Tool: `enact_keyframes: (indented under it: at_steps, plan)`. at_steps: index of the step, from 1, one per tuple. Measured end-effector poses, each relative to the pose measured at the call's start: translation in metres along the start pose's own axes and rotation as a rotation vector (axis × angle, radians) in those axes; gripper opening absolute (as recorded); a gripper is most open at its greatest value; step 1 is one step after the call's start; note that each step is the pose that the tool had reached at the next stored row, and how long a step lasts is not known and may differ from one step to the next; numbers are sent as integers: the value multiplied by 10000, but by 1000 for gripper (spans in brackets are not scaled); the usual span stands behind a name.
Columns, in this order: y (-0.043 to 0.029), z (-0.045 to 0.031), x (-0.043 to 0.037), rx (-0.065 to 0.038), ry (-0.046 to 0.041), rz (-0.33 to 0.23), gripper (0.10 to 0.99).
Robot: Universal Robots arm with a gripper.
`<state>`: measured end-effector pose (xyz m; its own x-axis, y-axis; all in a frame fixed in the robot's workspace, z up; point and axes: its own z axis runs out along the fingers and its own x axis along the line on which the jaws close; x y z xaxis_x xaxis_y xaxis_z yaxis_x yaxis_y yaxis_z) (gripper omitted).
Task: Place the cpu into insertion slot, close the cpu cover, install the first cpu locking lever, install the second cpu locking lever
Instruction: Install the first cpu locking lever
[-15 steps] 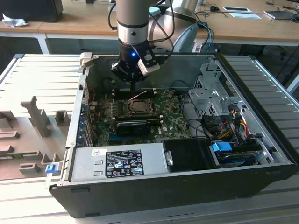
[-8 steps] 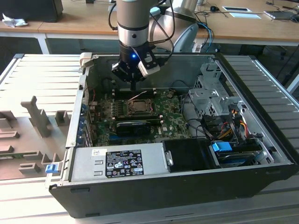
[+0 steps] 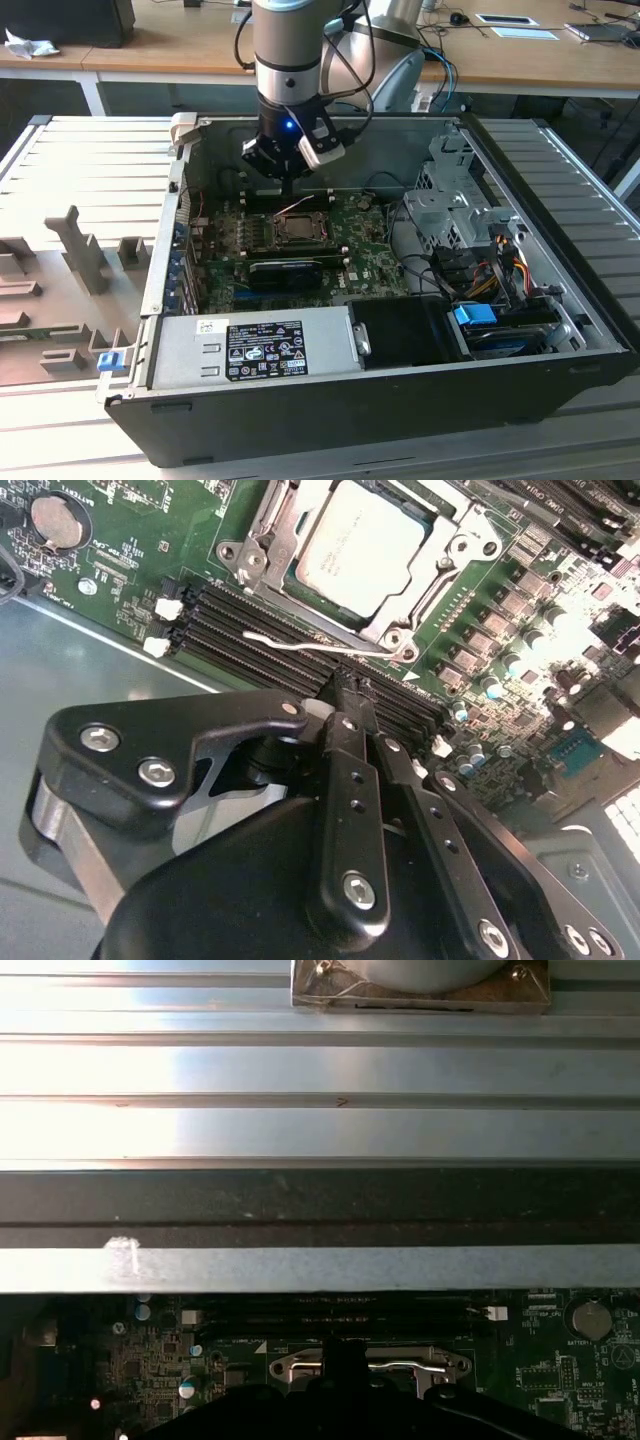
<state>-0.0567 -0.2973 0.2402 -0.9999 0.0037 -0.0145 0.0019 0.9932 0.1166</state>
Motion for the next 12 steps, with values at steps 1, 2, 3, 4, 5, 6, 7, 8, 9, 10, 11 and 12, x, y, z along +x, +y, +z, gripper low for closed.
enact_keyframes:
  at_steps: [1,2,3,4,5,6,7,8,9,10,11,12]
  plan:
    - [0,1,-3,-1,0,-1,106]
    - [0,2,-7,-1,-1,0,106]
    - [0,4,-12,0,0,-2,106]
    - [0,5,-16,-2,0,-2,106]
    - [0,5,-18,-2,-1,-1,106]
    - [0,5,-20,-2,-1,0,106]
    - [0,6,-21,-1,-1,1,106]
    - [0,6,-22,-2,-1,0,106]
    - [0,7,-25,-8,-1,-1,106]
    - [0,7,-28,-17,-1,-2,106]
    - [0,7,-30,-38,0,0,106]
    - [-1,7,-35,-135,0,1,106]
